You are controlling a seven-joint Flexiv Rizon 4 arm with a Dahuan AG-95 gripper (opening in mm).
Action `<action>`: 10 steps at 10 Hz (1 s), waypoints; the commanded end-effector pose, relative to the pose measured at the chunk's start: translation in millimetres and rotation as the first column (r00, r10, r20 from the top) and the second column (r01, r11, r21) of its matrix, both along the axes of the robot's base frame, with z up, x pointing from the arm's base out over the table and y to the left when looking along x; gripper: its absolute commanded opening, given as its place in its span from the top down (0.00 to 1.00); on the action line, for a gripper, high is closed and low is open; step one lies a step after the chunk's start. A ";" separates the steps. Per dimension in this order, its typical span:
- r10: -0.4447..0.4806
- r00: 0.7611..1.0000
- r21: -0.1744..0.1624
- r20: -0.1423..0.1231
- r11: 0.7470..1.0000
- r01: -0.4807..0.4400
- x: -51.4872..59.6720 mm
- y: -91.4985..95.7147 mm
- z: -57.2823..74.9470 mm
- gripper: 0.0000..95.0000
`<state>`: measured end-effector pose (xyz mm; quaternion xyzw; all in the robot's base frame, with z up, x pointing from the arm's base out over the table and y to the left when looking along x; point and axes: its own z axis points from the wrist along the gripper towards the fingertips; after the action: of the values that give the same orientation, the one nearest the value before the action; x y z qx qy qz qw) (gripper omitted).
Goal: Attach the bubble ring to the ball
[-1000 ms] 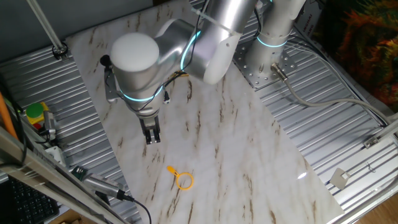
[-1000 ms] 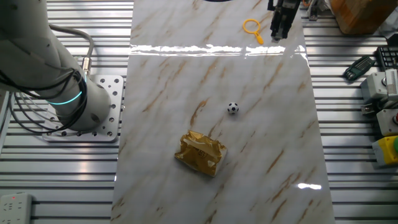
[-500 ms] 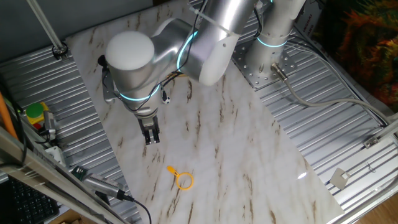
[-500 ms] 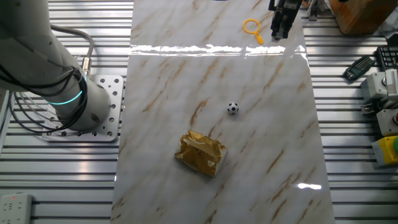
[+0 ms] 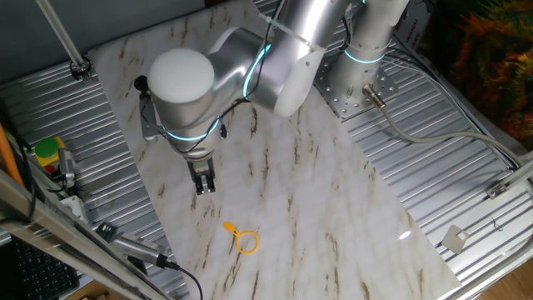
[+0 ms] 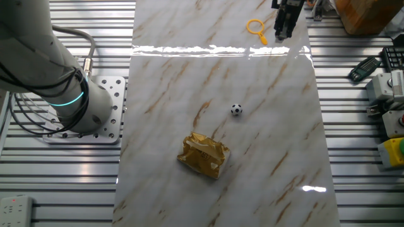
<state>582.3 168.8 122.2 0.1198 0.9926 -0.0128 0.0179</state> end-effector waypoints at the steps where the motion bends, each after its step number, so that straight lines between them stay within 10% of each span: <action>1: 0.088 0.996 0.029 0.005 0.996 -0.088 -1.8 -0.9 0.7 1.00; 10: 0.098 0.995 0.036 0.009 0.995 -0.098 -1.8 -0.9 0.7 1.00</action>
<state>578.5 166.5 123.7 0.0714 0.9972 0.0064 0.0218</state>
